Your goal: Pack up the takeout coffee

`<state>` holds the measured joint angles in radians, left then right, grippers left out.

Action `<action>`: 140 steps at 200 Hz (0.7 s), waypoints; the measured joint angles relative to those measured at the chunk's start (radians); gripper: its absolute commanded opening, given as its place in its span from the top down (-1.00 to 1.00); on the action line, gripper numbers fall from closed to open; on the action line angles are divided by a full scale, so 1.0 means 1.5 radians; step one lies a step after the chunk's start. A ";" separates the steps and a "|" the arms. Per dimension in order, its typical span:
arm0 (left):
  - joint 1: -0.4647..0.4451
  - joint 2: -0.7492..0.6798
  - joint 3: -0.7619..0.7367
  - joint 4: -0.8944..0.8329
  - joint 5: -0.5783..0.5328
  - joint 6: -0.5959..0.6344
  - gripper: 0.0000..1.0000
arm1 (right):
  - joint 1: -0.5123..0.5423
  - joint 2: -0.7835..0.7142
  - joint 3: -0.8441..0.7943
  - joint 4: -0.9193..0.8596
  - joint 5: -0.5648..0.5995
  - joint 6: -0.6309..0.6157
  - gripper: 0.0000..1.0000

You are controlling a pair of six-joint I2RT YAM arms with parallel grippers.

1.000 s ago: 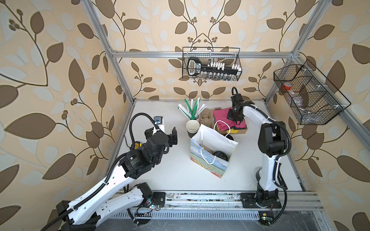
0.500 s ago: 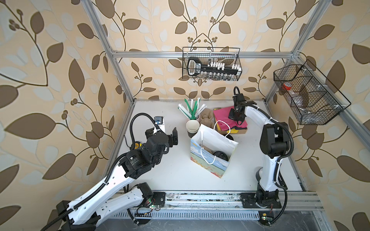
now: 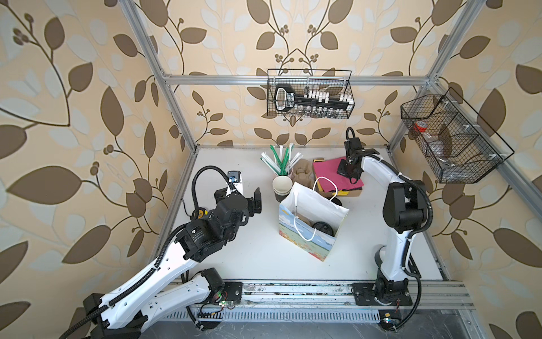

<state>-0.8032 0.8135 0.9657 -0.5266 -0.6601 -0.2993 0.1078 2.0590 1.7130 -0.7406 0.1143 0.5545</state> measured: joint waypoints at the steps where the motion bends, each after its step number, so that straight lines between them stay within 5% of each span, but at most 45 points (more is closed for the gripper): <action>1: 0.000 0.000 0.000 0.000 0.000 0.000 -0.98 | 0.000 0.000 0.000 0.000 0.000 0.000 0.74; 23: 0.000 0.000 0.000 0.000 0.003 0.000 -0.98 | -0.005 -0.005 -0.007 0.001 0.005 0.005 -0.13; 39: 0.000 0.000 0.000 0.000 0.004 0.000 -0.98 | -0.013 -0.013 -0.024 0.002 0.006 0.009 -0.41; 140: 0.000 0.015 0.000 0.000 0.020 0.000 -0.98 | 0.007 0.023 -0.039 0.018 0.001 -0.019 -0.37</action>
<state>-0.8032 0.8356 0.9657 -0.5270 -0.6304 -0.2989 0.1184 2.0941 1.6550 -0.7143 0.1154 0.5262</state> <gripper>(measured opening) 0.989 0.698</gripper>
